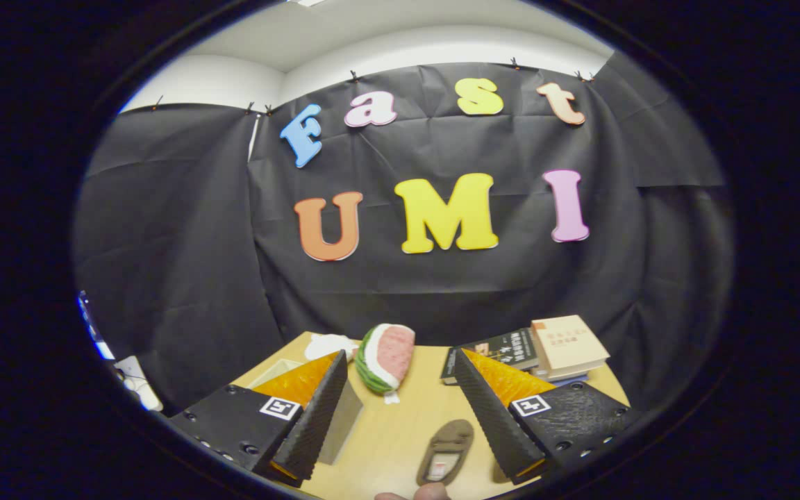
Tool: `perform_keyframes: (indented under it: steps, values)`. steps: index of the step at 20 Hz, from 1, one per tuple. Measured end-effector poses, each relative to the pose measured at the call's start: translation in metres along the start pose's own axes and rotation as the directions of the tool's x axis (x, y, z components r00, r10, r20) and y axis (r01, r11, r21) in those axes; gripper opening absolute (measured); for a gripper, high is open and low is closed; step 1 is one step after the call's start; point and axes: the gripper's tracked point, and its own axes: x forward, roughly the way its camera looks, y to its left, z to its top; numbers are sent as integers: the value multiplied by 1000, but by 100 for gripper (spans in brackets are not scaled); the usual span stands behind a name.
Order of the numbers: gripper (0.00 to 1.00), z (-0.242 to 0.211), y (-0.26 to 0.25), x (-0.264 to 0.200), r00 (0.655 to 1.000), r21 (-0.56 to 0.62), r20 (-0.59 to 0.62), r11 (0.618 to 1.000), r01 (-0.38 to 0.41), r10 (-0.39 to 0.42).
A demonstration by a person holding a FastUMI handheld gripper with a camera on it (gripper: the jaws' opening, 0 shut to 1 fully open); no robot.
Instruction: Open the storage box then place both shoes into the box .Put the left shoe in first, then the right shoe, with the right side of both shoes facing outward in a uniform manner.
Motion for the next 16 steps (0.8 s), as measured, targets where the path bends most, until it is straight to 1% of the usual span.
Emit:
perform_keyframes:
  steps: [3, 6, 9, 12, 16]
  values:
    - [94, -29, -37, -5, 997, 12, -49, 998, 61, -61]
    - [95, -78, -67, 5, 985, 0, -138, 994, 106, -105]
    - [95, -127, -73, 20, 965, -12, -243, 995, 102, -102]
    - [94, -164, -74, 31, 943, 20, -322, 996, 92, -81]
    - [95, -202, -82, 42, 911, 21, -399, 992, 127, -108]
